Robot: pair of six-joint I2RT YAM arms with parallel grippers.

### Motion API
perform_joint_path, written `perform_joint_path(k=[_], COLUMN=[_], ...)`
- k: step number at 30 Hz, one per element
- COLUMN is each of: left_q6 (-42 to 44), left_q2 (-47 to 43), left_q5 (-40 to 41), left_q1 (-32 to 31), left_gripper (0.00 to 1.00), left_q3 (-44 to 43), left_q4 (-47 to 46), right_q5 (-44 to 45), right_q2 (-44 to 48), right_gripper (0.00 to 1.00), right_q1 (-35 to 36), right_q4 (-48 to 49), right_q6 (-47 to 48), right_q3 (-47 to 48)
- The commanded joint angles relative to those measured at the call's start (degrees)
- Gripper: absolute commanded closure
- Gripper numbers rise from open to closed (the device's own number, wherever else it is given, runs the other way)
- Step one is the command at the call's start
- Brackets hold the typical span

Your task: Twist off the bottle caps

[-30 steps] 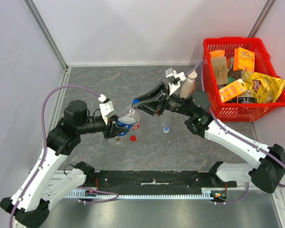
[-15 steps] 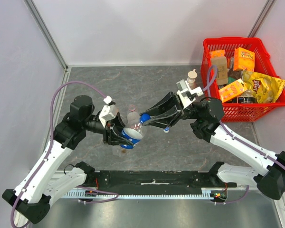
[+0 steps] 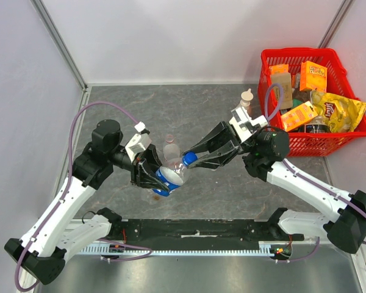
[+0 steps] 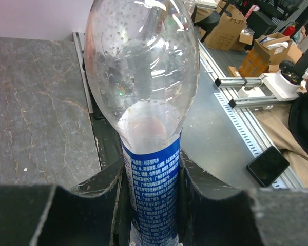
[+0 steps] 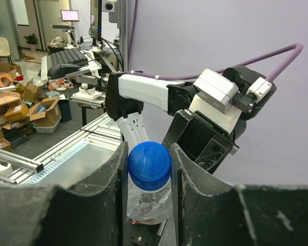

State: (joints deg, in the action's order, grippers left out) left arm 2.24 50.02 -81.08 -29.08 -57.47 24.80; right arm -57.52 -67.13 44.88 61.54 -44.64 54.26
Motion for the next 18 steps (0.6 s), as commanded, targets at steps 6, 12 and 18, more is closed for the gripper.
perform_joint_path(k=[6,12,18], left_q6=[-0.83,-0.75,-0.40], left_q2=[-0.80,-0.80,-0.71], left_q5=[-11.21,-11.91,-13.67], left_q1=[0.17,0.25,0.25], left_gripper=[0.76,0.76,0.76], left_q3=[-0.36,0.26,0.69], left_q4=[-5.55,-5.64,-5.64], right_q5=[-4.80,-4.88,-5.06], right_q2=[0.43,0.95,3.06], right_gripper=[0.99,0.96,0.97], right_q1=[0.03,0.03,-0.06], right_q4=[4.47,4.73,5.35], right_q6=[-3.08,-2.55,-0.54], right_q3=[0.67,0.50,-0.73])
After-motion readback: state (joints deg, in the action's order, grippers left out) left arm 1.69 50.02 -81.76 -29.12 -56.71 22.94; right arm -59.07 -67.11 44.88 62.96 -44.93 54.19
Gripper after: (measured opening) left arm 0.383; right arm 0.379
